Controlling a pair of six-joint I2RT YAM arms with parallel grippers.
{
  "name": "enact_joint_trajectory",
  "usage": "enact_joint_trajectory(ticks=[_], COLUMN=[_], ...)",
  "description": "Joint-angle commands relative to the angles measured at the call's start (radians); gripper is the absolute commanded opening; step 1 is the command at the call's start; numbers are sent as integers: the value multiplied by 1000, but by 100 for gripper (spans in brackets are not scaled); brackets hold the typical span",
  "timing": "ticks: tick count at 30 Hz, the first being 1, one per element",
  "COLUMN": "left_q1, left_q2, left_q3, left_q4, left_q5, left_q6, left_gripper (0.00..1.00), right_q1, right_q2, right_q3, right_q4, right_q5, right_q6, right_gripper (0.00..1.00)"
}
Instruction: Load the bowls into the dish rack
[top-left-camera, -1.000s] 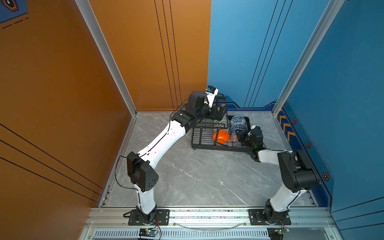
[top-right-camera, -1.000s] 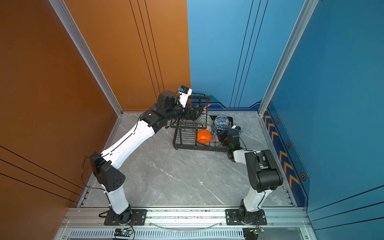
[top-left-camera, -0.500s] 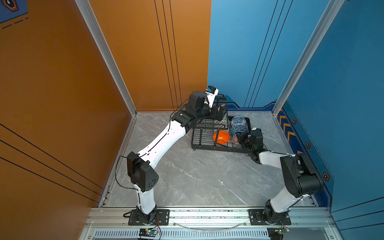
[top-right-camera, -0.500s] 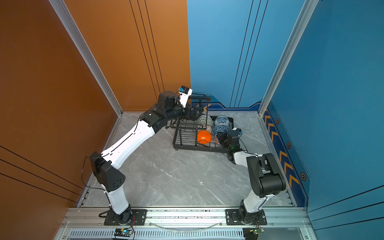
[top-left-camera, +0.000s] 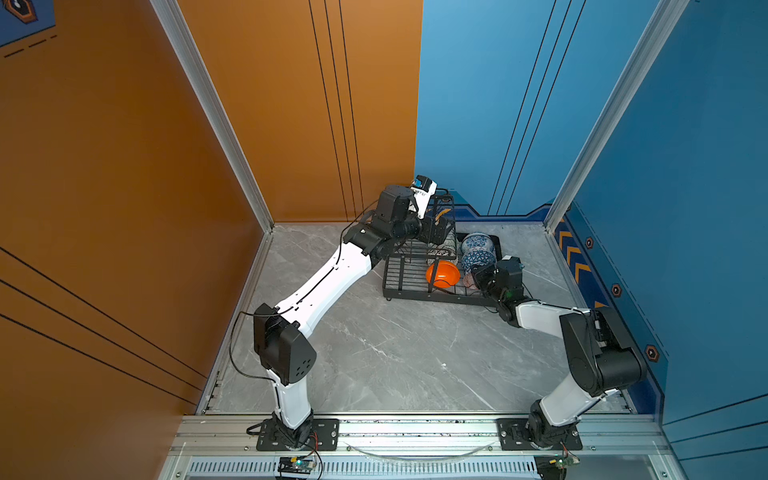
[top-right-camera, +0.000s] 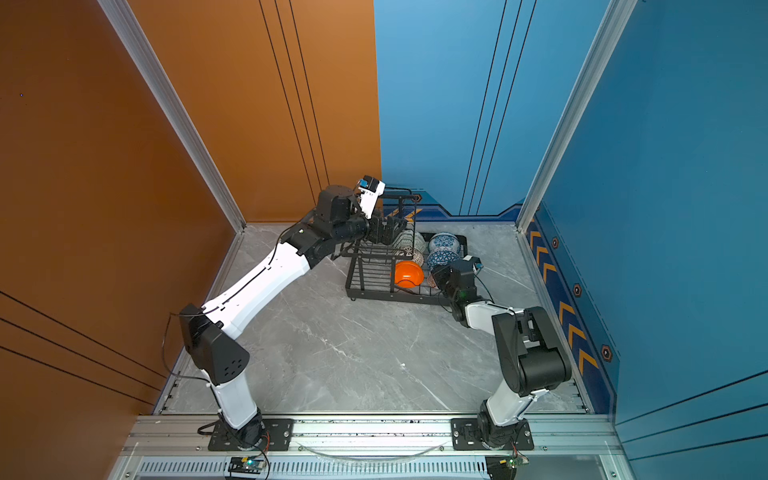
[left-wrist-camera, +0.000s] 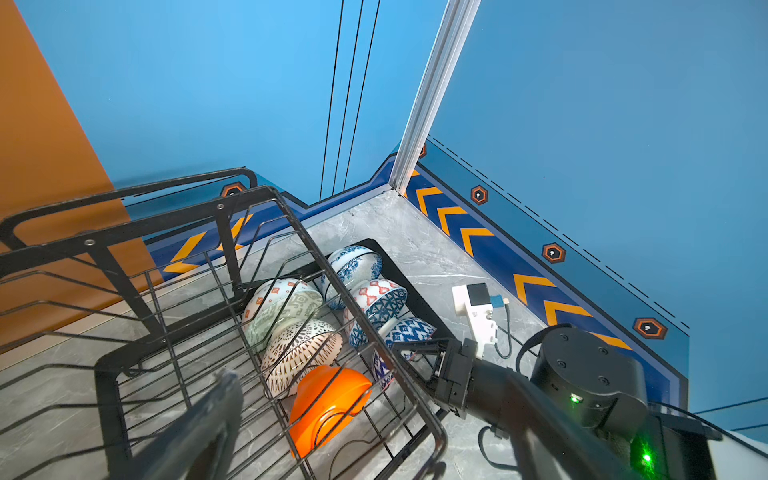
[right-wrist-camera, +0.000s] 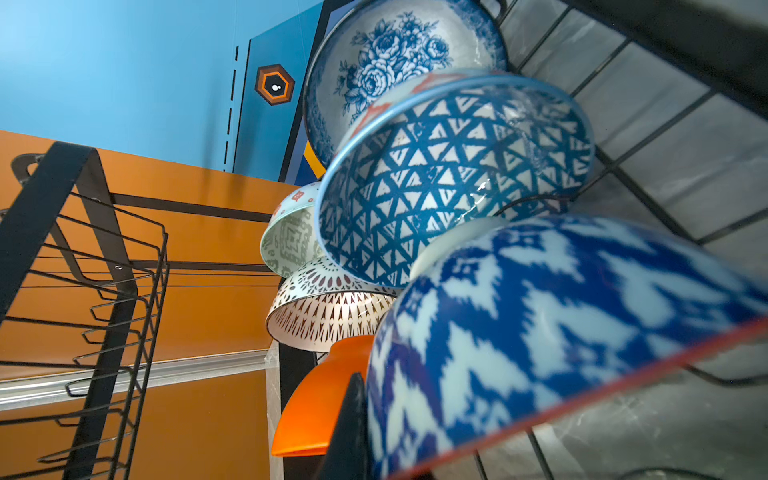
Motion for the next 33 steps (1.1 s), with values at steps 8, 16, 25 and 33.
enact_joint_trajectory(ticks=[8,16,25,33], left_q1=[-15,-16,-15,-14], left_q2=[-46,-46,-40,-29], left_q3=[-11,-9,1,10], left_q4=[-10,-9,-10,-3], left_q5=[2,-2,-5,-4], left_q6=[31,37,38,34], left_gripper=[98,98,98,98], right_q1=[10,8,4,-4], right_q2=[33,33,27,21], right_q3=[-9,8,38,56], right_q4=[-191,-209,-236,-244], right_q5=[21,18,14,7], right_q6=[-18,-20,-35,-45], right_gripper=[15,18,21,28])
